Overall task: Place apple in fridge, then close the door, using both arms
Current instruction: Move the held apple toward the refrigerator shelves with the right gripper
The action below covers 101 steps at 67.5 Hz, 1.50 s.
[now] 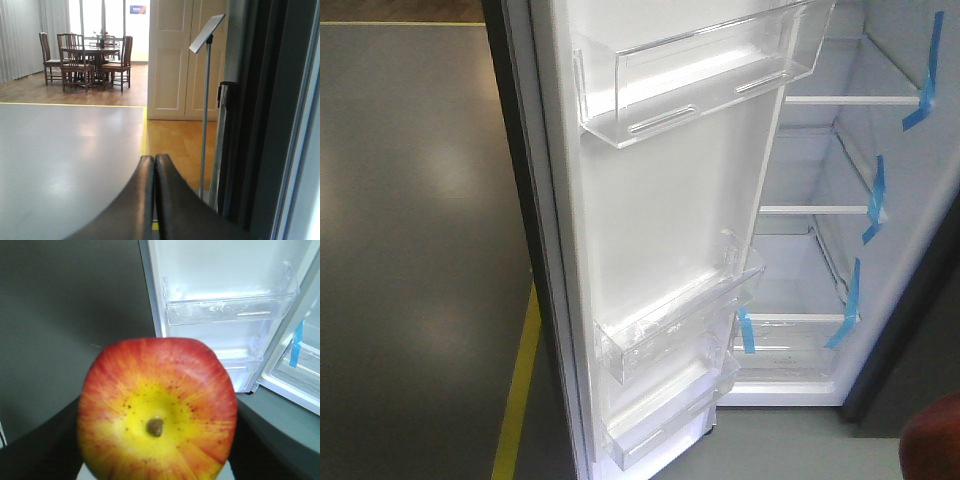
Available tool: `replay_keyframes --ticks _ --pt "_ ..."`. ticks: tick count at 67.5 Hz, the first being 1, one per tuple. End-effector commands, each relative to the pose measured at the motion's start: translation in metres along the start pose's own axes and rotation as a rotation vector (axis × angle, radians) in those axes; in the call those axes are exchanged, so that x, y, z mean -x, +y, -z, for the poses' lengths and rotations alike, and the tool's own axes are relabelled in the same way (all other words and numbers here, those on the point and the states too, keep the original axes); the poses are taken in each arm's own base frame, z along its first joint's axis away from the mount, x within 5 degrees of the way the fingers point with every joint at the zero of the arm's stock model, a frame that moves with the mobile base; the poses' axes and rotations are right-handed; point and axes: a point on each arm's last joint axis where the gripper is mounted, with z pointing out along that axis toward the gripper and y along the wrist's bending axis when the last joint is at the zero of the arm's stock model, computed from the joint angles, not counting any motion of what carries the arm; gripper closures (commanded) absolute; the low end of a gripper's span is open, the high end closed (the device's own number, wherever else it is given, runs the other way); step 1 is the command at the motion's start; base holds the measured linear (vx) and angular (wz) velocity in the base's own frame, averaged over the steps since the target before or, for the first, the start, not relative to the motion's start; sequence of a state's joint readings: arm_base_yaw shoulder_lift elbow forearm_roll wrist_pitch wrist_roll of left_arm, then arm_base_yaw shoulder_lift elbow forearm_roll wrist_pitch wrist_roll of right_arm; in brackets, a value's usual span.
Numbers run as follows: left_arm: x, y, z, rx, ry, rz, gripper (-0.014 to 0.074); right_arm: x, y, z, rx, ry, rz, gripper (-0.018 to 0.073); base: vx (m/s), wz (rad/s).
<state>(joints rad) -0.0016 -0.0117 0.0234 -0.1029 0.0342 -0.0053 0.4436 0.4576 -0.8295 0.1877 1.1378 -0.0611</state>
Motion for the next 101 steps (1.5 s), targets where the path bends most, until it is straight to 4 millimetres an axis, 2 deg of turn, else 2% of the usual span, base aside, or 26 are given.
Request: replay_keyframes --ticks 1,101 --pt "-0.0004 0.0009 0.0007 0.002 -0.067 0.009 0.0602 0.011 0.0013 0.0043 0.005 -0.081 0.006 0.0363 0.03 0.0" --pt "-0.0004 0.0009 0.0007 0.002 -0.067 0.009 0.0602 0.011 0.0013 0.0043 0.005 -0.082 0.006 0.0363 0.04 -0.01"
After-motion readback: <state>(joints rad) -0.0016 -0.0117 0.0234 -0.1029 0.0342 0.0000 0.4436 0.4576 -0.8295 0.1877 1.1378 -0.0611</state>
